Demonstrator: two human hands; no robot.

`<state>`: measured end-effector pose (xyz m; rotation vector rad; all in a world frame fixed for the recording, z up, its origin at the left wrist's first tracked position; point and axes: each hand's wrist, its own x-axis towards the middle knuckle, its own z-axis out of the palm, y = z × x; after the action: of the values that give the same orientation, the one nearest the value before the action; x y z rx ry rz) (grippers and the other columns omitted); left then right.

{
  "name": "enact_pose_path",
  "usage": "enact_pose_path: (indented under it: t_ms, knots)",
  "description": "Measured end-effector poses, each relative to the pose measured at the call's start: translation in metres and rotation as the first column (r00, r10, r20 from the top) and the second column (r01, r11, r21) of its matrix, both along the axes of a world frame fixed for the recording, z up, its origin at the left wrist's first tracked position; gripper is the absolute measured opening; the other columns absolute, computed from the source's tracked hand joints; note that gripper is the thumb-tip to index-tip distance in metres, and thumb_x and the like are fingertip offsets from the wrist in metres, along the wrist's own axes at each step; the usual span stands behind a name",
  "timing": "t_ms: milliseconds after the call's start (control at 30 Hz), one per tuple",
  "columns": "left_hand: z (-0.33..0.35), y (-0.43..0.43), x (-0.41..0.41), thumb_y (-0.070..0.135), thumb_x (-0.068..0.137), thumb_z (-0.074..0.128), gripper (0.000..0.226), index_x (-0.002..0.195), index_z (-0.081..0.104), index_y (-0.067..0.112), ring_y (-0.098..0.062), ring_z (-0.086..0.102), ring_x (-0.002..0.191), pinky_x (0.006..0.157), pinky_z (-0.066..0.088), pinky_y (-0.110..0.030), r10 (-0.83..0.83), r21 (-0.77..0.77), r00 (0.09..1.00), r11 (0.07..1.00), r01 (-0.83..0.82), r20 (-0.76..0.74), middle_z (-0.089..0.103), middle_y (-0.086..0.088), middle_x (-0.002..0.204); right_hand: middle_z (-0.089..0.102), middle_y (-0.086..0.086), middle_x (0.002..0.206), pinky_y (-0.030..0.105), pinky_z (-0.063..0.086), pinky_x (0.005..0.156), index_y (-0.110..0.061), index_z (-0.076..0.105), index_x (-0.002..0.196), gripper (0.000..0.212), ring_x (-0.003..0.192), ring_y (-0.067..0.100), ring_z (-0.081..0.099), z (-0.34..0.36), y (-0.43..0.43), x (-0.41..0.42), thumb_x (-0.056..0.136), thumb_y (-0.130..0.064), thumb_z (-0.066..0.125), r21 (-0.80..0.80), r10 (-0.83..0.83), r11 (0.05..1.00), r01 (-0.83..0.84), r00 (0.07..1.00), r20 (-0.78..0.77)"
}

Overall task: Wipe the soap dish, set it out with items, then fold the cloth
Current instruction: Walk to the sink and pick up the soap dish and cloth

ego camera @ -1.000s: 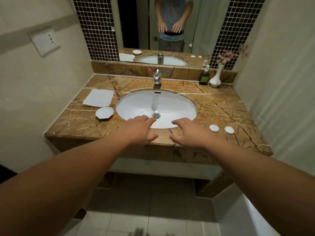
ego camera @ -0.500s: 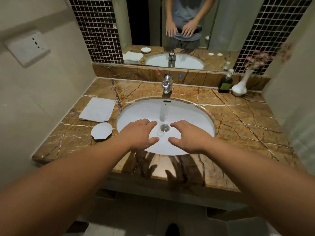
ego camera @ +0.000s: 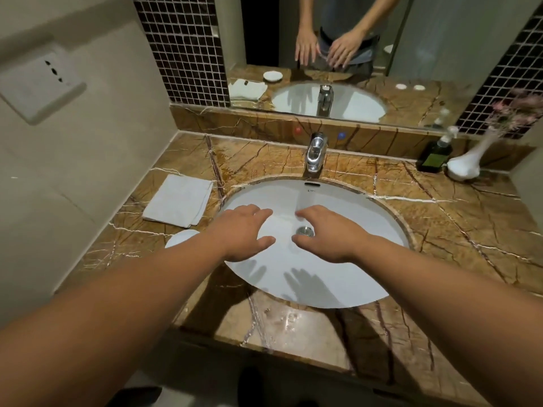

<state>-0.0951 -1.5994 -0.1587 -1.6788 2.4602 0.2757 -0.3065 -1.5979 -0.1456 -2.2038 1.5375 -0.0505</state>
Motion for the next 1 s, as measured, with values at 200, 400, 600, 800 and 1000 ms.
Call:
enact_pose_path:
  t_ms: [200, 400, 600, 800, 1000]
  knots:
    - [-0.003, -0.035, 0.050, 0.060, 0.092, 0.040, 0.072, 0.151, 0.018, 0.026, -0.028, 0.028, 0.140, 0.110, 0.031, -0.044, 0.004, 0.004, 1.000, 1.000, -0.004, -0.015, 0.027, -0.007, 0.157, 0.038, 0.002, 0.151, 0.039, 0.040, 0.101, -0.026, 0.036, 0.144, 0.067, 0.130, 0.022, 0.043, -0.005, -0.028, 0.039, 0.085, -0.054, 0.051, 0.004, -0.040, 0.999, 0.040, 0.999, -0.007]
    - [-0.018, -0.044, 0.088, 0.061, 0.092, 0.040, 0.073, 0.151, 0.018, 0.026, -0.027, 0.027, 0.140, 0.110, 0.030, -0.045, 0.032, 0.050, 0.999, 0.998, -0.031, -0.002, 0.027, -0.008, 0.157, 0.037, 0.001, 0.151, 0.038, 0.037, 0.103, -0.025, 0.035, 0.144, 0.066, 0.132, 0.023, 0.041, -0.013, -0.040, 0.076, 0.086, -0.054, 0.050, 0.049, 0.004, 0.999, -0.003, 1.000, -0.017]
    - [-0.037, -0.042, 0.105, 0.062, 0.090, 0.040, 0.074, 0.151, 0.018, 0.025, -0.028, 0.028, 0.140, 0.110, 0.030, -0.046, 0.095, 0.107, 0.995, 0.990, -0.091, -0.026, 0.027, -0.008, 0.157, 0.037, 0.004, 0.151, 0.037, 0.035, 0.104, -0.022, 0.034, 0.145, 0.066, 0.133, 0.023, 0.039, -0.022, -0.052, 0.090, 0.088, -0.052, 0.050, 0.087, 0.078, 0.993, -0.074, 0.996, -0.036]
    - [-0.044, -0.030, 0.123, 0.061, 0.087, 0.046, 0.074, 0.149, 0.024, 0.028, -0.028, 0.042, 0.129, 0.101, 0.038, -0.045, 0.165, 0.115, 0.985, 0.980, -0.159, -0.045, 0.042, -0.007, 0.147, 0.035, 0.005, 0.152, 0.038, 0.036, 0.105, -0.021, 0.033, 0.146, 0.066, 0.133, 0.024, 0.039, -0.031, -0.057, 0.105, 0.089, -0.051, 0.050, 0.120, 0.140, 0.984, -0.136, 0.990, -0.029]
    - [-0.054, -0.009, 0.150, 0.068, 0.078, 0.055, 0.086, 0.147, 0.024, 0.027, -0.027, 0.041, 0.131, 0.103, 0.038, -0.045, 0.190, 0.144, 0.981, 0.970, -0.193, 0.038, 0.040, -0.004, 0.148, 0.035, 0.005, 0.152, 0.039, 0.038, 0.104, -0.021, 0.033, 0.146, 0.067, 0.132, 0.025, 0.040, -0.041, -0.055, 0.122, 0.089, -0.052, 0.050, 0.143, 0.188, 0.972, -0.184, 0.982, -0.014]
